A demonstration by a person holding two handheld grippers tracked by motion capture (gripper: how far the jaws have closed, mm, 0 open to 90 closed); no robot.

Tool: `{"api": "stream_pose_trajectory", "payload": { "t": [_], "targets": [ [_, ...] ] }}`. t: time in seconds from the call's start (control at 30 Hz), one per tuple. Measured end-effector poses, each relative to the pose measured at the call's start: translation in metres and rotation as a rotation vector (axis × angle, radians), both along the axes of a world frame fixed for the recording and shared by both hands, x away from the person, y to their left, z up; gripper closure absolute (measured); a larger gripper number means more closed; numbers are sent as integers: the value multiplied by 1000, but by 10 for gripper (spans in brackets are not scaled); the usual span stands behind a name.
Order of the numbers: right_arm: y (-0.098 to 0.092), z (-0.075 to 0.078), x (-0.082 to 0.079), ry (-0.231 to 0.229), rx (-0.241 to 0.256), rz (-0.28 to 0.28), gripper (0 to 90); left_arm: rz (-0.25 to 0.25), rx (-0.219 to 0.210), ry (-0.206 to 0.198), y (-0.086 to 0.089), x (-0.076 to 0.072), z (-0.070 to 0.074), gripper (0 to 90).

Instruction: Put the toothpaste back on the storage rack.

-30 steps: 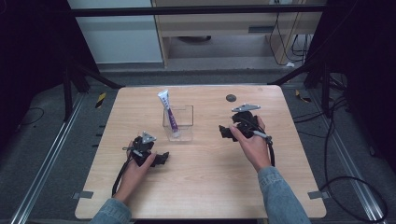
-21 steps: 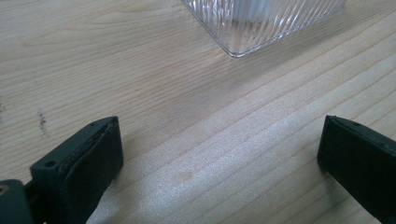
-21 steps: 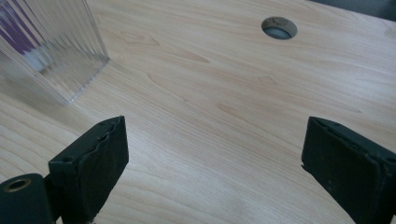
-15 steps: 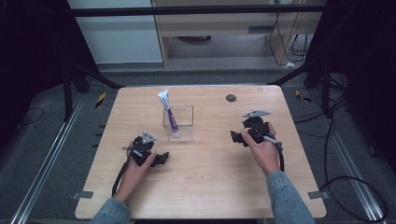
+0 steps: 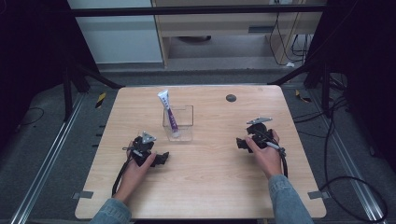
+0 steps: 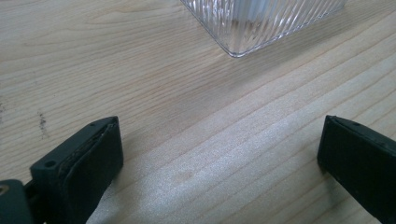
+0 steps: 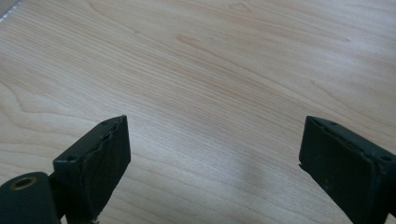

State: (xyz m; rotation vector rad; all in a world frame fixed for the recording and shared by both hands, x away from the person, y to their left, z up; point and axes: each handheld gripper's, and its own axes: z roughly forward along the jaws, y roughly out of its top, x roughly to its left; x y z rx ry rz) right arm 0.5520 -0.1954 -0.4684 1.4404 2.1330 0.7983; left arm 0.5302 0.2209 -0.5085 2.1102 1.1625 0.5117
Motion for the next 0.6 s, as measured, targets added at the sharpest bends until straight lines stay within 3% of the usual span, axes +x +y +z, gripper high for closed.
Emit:
{"api": "stream_pose_trajectory", "payload": {
  "t": [0.6],
  "targets": [
    [-30, -22, 17, -17, 36, -143, 104, 0, 0, 0, 0, 0, 0, 0]
  ]
}}
